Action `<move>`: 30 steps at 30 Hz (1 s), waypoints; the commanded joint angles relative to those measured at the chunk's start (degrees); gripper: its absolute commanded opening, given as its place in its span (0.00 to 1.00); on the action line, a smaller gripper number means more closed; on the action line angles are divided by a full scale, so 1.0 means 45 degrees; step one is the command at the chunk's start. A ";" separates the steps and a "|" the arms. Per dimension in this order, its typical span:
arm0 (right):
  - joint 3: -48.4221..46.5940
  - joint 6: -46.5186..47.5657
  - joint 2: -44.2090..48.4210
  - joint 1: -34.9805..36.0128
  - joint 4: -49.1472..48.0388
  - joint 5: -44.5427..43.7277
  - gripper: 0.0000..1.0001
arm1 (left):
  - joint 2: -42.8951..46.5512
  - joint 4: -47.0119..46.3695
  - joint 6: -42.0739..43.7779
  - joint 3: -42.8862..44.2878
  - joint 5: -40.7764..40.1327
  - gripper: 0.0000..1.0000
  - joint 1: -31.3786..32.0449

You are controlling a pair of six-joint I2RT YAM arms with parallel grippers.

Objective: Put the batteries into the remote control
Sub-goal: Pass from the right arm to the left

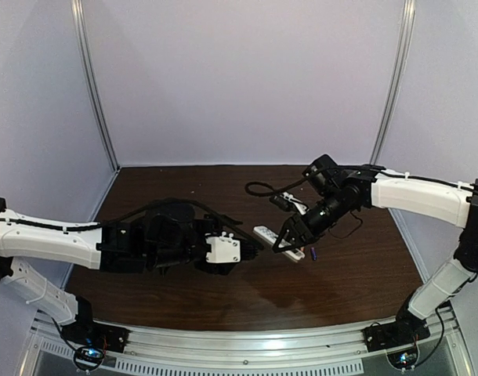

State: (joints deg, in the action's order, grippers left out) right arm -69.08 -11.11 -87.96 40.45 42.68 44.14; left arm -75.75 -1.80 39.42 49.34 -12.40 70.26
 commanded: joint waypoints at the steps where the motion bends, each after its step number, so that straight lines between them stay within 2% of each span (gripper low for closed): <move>1: -0.0298 -0.0300 -0.0277 0.0591 -0.0227 0.0566 0.34 | -0.0886 0.0227 0.0922 0.0776 0.0011 0.74 0.0226; 17: -0.1157 -0.0457 -0.1294 0.2018 0.0102 0.0620 0.33 | -0.2370 0.1451 0.1473 0.1670 0.0232 0.63 0.0538; 30: -0.1881 0.0133 -0.1352 0.2179 0.1015 0.0410 0.35 | -0.2525 0.1778 0.1186 0.1637 -0.0475 0.33 0.0596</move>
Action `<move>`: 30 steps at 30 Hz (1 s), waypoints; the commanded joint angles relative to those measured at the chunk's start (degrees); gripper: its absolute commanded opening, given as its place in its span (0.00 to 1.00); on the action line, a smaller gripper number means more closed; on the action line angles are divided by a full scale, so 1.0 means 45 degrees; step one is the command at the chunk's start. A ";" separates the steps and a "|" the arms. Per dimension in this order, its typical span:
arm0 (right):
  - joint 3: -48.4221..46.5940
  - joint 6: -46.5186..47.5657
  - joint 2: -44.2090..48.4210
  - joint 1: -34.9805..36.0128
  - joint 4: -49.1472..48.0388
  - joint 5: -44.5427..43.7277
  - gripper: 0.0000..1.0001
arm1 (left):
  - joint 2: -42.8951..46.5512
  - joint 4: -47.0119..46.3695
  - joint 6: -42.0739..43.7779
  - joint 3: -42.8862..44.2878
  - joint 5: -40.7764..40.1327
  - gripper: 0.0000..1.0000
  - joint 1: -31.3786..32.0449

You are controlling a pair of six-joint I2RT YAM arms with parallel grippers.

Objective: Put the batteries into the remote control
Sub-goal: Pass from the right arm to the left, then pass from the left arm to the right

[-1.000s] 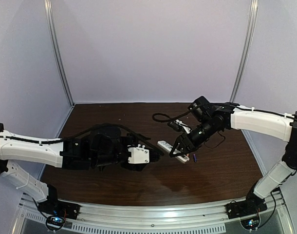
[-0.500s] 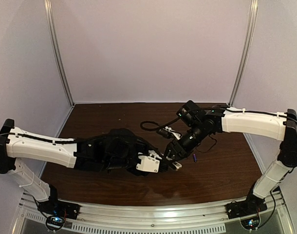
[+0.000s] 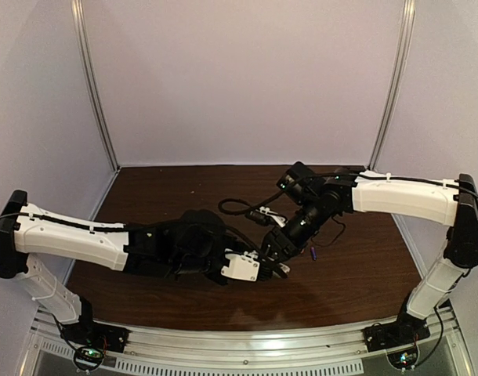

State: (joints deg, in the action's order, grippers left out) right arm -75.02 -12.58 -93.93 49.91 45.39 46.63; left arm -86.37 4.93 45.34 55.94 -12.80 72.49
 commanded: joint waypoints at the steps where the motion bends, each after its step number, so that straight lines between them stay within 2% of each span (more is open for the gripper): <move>1: -0.0609 0.0528 -0.0047 0.0080 0.0487 -0.0147 0.36 | -0.0163 0.0315 -0.0120 0.0179 -0.0480 0.31 0.0112; 6: -0.1093 0.0935 -0.0103 0.0080 0.1060 -0.0459 0.39 | -0.0074 0.0433 -0.0030 0.0258 -0.0766 0.21 0.0161; 9: -0.1397 0.1079 -0.0100 0.0065 0.1258 -0.0603 0.56 | 0.0052 0.0520 -0.0089 0.0302 -0.0686 0.16 0.0161; 13: -0.2120 0.1036 0.0174 -0.0226 0.1071 -0.1212 0.73 | 0.0476 0.0404 -0.0399 0.0103 -0.0220 0.12 0.0161; 17: -0.3446 0.0676 0.0432 -0.0929 0.0503 -0.1702 0.81 | 0.1136 -0.0167 -0.1318 -0.0302 0.0579 0.08 0.0161; 24: -0.3373 -0.0154 0.2210 -0.1728 -0.1910 -0.3658 0.90 | 0.2593 -0.0983 -0.3381 -0.1060 0.1713 0.07 0.0048; 30: -0.1475 -0.0373 0.4032 -0.1775 -0.4916 -0.3936 0.95 | 0.4063 -0.1621 -0.5609 -0.1320 0.4534 0.08 -0.1444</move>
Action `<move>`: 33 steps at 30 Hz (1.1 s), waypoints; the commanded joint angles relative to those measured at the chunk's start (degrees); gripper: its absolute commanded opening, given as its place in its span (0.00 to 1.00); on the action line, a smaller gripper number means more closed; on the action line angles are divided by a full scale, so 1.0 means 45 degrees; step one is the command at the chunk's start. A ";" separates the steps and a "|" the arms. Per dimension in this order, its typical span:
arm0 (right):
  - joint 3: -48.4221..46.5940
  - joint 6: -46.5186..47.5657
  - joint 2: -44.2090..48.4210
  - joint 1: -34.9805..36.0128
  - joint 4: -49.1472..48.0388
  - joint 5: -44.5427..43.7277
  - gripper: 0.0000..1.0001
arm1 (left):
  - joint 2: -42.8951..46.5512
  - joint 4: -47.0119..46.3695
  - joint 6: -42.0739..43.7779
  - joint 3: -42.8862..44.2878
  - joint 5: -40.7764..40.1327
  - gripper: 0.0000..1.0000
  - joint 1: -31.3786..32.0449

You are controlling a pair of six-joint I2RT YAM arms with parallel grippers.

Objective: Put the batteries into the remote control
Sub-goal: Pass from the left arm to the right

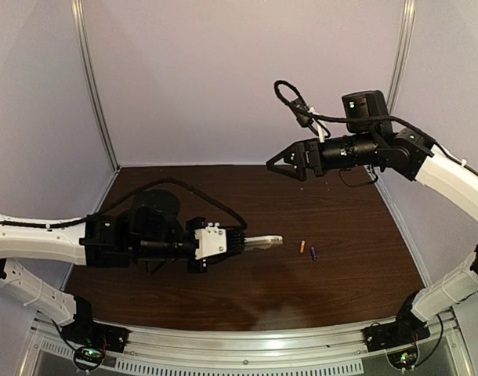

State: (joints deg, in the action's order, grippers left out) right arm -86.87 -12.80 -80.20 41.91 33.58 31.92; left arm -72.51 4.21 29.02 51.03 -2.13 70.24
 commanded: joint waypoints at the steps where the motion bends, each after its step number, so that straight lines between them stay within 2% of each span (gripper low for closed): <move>1: 0.1382 -0.0370 0.1214 0.0003 -0.2717 -0.0665 0.95 | 0.1209 -0.1653 -0.2357 -0.0302 0.2531 0.08 -0.1185; 9: 0.2682 -0.0346 0.2231 0.0032 -0.4198 0.1050 0.97 | 0.2199 -0.3106 -0.5800 -0.0214 0.6105 0.09 -0.3188; 14: 0.3094 -0.0225 0.2359 0.0423 -0.4791 0.2218 0.92 | 0.1774 -0.3858 -0.7749 0.0115 0.7884 0.09 -0.3630; 20: 0.3092 0.0116 0.2353 0.1412 -0.4988 0.2421 0.88 | 0.0946 -0.4530 -0.9314 0.0497 0.9310 0.08 -0.4059; 26: 0.2887 0.0160 0.2022 0.2171 -0.4750 0.2203 0.73 | 0.0331 -0.5873 -1.0866 0.0383 1.0160 0.09 -0.4536; 33: 0.3152 -0.0417 0.1744 0.2318 -0.5329 0.1523 0.61 | -0.0317 -0.7722 -1.2102 -0.0057 1.0691 0.08 -0.4564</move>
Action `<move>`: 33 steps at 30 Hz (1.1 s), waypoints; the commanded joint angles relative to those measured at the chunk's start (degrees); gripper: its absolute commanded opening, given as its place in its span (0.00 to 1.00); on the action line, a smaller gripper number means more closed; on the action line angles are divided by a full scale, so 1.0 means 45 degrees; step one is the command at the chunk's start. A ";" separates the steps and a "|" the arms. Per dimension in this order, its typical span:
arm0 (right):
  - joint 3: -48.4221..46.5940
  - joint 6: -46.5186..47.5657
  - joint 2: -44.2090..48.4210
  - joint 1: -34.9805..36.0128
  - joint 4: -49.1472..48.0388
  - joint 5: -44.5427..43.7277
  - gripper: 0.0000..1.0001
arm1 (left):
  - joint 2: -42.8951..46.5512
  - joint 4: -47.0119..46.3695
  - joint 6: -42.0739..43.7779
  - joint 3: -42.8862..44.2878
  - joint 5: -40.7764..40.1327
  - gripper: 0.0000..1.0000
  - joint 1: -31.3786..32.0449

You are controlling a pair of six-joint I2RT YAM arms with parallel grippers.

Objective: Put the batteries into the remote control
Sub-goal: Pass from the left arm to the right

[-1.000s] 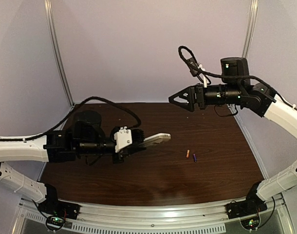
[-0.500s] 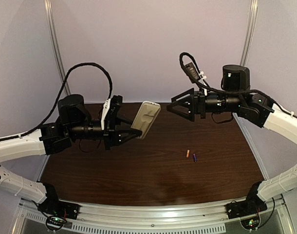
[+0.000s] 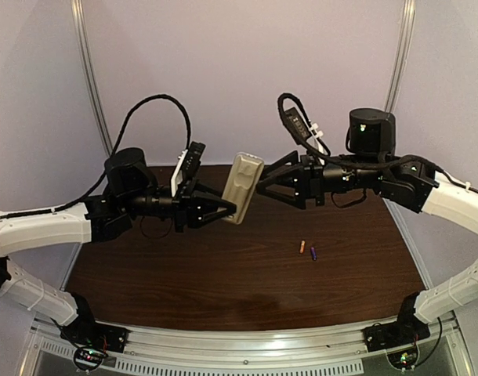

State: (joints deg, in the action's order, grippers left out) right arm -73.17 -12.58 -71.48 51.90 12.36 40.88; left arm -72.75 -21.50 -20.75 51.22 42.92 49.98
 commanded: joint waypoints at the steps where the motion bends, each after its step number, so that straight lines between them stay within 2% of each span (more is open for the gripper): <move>1: 0.0156 -0.0608 -0.0251 0.0092 -0.0754 -0.0520 0.59 | -0.0321 -0.2187 -0.1127 -0.0153 0.0705 0.08 -0.0065; 14: 0.0288 -0.1625 -0.0921 0.0108 -0.1970 -0.0453 0.46 | -0.0864 -0.3252 -0.1776 -0.0367 0.0817 0.08 -0.0059; 23: -0.0056 -0.1558 -0.1197 0.0107 -0.1721 -0.0661 0.40 | -0.1119 -0.3180 -0.1729 -0.0269 0.0932 0.08 -0.0067; 27: -0.0163 -0.1502 -0.1309 0.0110 -0.1722 -0.0575 0.40 | -0.1198 -0.3193 -0.1750 -0.0278 0.1066 0.08 -0.0064; 33: -0.0283 -0.1404 -0.1361 0.0108 -0.1606 -0.0473 0.31 | -0.1346 -0.3178 -0.1814 -0.0236 0.1233 0.08 -0.0066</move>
State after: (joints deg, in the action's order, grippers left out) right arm -72.82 -19.44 -76.97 52.12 4.95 39.20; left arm -78.02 -32.64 -28.86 49.80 46.30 49.80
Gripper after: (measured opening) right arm 0.340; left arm 0.218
